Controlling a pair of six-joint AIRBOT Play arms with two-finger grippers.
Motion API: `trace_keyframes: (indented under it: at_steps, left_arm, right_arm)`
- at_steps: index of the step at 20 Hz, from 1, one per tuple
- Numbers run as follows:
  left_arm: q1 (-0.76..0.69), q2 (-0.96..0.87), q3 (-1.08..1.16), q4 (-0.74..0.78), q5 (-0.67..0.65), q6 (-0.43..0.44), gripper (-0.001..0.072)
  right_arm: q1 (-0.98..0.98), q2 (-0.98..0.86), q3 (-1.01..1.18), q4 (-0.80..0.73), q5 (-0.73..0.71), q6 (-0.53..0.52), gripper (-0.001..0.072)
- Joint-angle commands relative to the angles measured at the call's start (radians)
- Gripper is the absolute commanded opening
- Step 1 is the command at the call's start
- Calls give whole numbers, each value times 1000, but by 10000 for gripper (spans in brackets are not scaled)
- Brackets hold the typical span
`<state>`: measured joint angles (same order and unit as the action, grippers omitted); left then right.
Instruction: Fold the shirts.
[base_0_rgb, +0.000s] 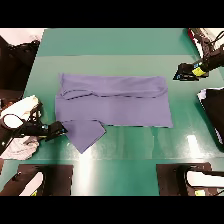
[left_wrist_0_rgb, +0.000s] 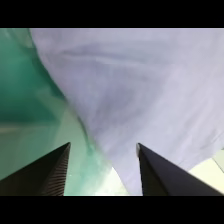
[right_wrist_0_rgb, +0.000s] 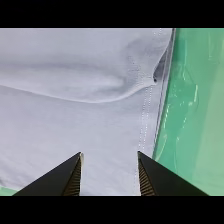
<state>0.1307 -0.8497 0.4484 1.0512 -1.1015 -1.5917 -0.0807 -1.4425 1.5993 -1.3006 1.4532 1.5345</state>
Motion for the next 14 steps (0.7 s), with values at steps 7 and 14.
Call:
trace_keyframes:
  at_steps: [7,14]
  left_arm:
    - [0,10,-92,-124,81,21,500]
    - [-76,9,-92,-160,170,46,308]
  right_arm:
    - [3,1,0,0,9,0,410]
    - [3,1,0,0,23,1,410]
